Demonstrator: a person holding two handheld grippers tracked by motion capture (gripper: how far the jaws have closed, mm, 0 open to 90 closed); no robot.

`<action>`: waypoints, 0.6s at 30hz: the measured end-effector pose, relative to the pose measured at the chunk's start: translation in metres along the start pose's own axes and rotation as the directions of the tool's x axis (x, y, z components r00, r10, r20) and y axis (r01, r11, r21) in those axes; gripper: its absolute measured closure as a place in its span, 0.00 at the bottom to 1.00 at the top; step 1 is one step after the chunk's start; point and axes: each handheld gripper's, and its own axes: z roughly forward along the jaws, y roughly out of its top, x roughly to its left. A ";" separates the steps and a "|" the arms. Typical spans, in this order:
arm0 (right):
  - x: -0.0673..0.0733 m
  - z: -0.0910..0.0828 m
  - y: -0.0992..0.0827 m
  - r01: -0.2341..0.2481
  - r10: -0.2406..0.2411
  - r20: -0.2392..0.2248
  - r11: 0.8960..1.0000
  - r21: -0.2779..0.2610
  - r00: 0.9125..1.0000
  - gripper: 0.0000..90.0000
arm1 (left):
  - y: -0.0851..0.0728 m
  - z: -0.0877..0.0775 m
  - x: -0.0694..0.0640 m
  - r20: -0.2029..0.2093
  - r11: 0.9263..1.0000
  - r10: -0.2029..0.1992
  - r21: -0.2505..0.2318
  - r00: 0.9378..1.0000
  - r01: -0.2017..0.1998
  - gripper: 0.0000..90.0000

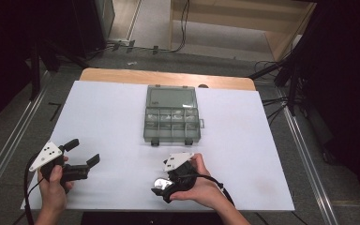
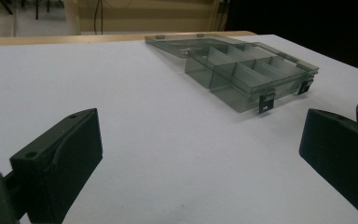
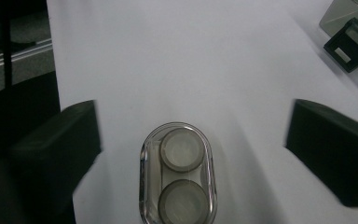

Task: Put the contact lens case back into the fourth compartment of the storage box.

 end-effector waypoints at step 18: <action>0.002 0.001 -0.006 0.021 -0.020 -0.009 0.998 0.058 1.000 0.32 | -0.001 0.002 0.000 0.005 1.000 0.000 0.013 1.000 0.000 0.00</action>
